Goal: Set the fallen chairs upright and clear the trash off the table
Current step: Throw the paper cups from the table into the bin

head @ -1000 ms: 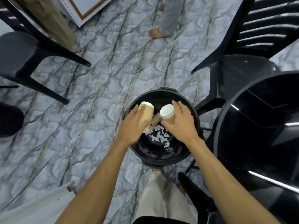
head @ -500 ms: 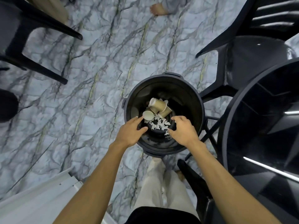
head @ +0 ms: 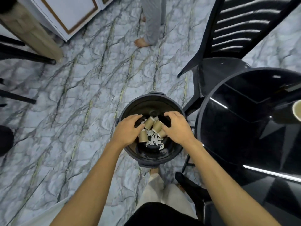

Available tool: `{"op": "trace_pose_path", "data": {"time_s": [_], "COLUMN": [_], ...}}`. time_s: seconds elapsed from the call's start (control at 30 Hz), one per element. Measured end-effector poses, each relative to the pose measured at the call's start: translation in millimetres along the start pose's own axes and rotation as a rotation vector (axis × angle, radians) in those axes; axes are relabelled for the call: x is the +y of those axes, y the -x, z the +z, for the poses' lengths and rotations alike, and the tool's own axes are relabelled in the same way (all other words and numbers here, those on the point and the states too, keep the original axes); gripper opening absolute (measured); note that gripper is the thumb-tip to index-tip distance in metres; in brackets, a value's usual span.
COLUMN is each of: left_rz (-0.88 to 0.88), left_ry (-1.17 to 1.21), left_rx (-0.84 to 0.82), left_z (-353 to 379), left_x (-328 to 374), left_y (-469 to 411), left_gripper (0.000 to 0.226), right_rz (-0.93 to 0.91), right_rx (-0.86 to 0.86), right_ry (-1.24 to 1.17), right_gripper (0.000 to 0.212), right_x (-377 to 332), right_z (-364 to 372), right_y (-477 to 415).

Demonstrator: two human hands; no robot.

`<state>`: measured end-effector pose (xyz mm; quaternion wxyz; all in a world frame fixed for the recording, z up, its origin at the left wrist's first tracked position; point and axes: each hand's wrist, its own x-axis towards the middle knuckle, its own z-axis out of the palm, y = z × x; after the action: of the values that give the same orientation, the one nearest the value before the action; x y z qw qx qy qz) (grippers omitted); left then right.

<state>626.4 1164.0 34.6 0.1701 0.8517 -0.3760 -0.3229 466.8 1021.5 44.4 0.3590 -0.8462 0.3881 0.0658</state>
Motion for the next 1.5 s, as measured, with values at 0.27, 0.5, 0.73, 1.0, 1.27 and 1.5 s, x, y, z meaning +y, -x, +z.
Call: {"op": "trace_pose_path", "data": {"time_s": [0.27,0.5,0.73,1.0,1.27,1.5], "left_rz": [0.257,0.468,0.622,0.699,0.751,0.787], "left_ry": [-0.088,-0.104,-0.165,-0.212,-0.244,-0.228], "left_rx": [-0.016,-0.050,-0.108,-0.141,-0.123,-0.053], "left_z": [11,61,113,141,166,196], "left_x": [98,191,261,313,359,382], "left_y": [1,21,25,-6,-63,-113], "left_gripper": [0.050,0.048,0.051,0.051,0.052,0.055], "right_rz": [0.074,0.225,0.365,0.410,0.355,0.356], "right_rx": [0.239,0.412,0.549,0.732,0.986,1.042], "right_ry": [-0.116,-0.170,-0.264,-0.356,-0.376,-0.334], "right_gripper": [0.047,0.049,0.046,0.045,0.040,0.054], "right_x": [43,117,177,217,249,276], "right_z": [-62,-97,-119,-152,-204,-237], "right_y": [70,148,203,203,167,128]}}
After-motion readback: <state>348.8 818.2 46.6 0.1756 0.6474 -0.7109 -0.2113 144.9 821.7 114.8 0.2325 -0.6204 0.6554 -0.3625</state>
